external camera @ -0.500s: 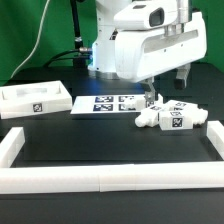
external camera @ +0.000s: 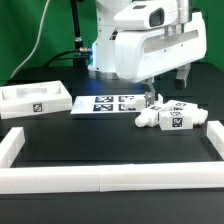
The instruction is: Assemble one leg
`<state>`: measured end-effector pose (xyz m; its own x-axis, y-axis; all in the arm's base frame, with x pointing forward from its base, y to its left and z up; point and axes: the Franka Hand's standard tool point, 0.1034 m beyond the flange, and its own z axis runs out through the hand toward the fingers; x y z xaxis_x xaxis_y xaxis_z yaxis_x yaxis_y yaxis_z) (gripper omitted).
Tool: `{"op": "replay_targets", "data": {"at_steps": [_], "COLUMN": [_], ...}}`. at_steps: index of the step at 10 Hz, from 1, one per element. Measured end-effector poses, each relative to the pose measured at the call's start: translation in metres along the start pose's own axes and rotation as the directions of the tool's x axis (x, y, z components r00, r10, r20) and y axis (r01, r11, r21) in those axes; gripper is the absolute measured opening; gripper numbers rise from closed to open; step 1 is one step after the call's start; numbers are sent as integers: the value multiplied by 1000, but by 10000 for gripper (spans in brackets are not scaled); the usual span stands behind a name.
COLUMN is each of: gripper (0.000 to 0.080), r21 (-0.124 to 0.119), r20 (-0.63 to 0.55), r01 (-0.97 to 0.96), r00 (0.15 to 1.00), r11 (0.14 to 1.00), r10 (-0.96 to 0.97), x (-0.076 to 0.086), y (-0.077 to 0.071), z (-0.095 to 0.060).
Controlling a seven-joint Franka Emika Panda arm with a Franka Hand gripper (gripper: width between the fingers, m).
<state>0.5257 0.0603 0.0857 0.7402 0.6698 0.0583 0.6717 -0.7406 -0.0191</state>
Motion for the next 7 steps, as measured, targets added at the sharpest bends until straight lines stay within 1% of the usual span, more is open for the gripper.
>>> {"op": "replay_targets", "data": {"at_steps": [1, 2, 3, 4, 5, 7], "gripper": [649, 649, 649, 649, 649, 649], "r21": [-4, -23, -32, -47, -42, -38], "r20": [6, 6, 14, 13, 11, 14], "r01": [41, 116, 201, 270, 255, 253], "r00": [999, 993, 980, 963, 967, 967], "r11": [999, 993, 979, 962, 966, 967], "r10": [-41, -116, -200, -270, -255, -253], "x": [-2, -2, -4, -5, -13, -14], "y": [-6, -12, -16, -23, -26, -26], "z": [4, 8, 11, 17, 22, 23]}}
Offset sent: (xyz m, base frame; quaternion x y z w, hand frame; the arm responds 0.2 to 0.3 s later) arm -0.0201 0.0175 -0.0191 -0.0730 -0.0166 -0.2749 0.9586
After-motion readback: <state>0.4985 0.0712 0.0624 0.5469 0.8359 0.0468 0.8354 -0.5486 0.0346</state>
